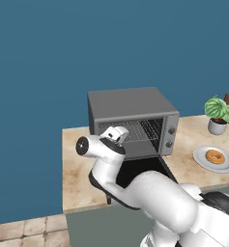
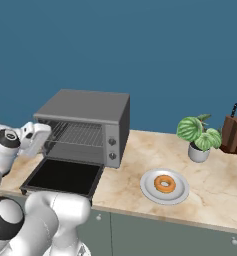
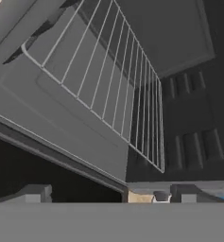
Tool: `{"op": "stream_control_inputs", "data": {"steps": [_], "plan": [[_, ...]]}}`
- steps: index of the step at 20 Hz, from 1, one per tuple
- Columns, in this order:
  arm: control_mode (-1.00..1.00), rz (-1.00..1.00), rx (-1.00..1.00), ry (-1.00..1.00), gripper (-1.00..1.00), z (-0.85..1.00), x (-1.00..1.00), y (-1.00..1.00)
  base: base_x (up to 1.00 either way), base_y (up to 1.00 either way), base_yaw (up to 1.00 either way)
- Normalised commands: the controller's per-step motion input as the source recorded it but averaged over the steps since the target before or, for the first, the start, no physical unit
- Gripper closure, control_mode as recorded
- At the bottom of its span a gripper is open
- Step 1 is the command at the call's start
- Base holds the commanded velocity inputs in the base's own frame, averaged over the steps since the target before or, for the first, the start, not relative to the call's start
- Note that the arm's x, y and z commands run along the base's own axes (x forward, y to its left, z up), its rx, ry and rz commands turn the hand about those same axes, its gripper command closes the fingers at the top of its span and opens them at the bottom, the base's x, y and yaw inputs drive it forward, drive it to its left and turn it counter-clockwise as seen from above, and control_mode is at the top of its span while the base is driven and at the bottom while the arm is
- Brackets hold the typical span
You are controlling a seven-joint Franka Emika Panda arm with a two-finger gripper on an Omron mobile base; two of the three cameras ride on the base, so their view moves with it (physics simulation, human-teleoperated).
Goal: Pick up the bagel from the plate, place it on the toaster oven rack, close the door, and set the timer.
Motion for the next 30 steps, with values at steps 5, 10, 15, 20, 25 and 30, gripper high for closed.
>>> {"op": "stream_control_inputs", "data": {"steps": [5, 10, 15, 20, 25, 30], "plan": [[-1.0, 0.07, -0.13, -0.05, -1.0, -0.24, 0.3, 0.0, 0.0, 0.0, 0.0], [-1.0, 0.05, -0.1, -0.13, -1.0, -0.14, 0.25, 0.0, 0.0, 0.0, 0.0], [-1.0, 0.02, -0.08, -0.11, -1.0, -0.12, 0.33, 0.0, 0.0, 0.0, 0.0], [-1.0, 0.01, -0.02, -0.14, -1.0, -0.08, 0.19, 0.0, 0.0, 0.0, 0.0], [-1.0, 0.02, -0.03, -0.1, -1.0, -0.08, 0.24, 0.0, 0.0, 0.0, 0.0], [-1.0, 0.02, -0.01, -0.06, -1.0, -0.09, 0.18, 0.0, 0.0, 0.0, 0.0]]}}
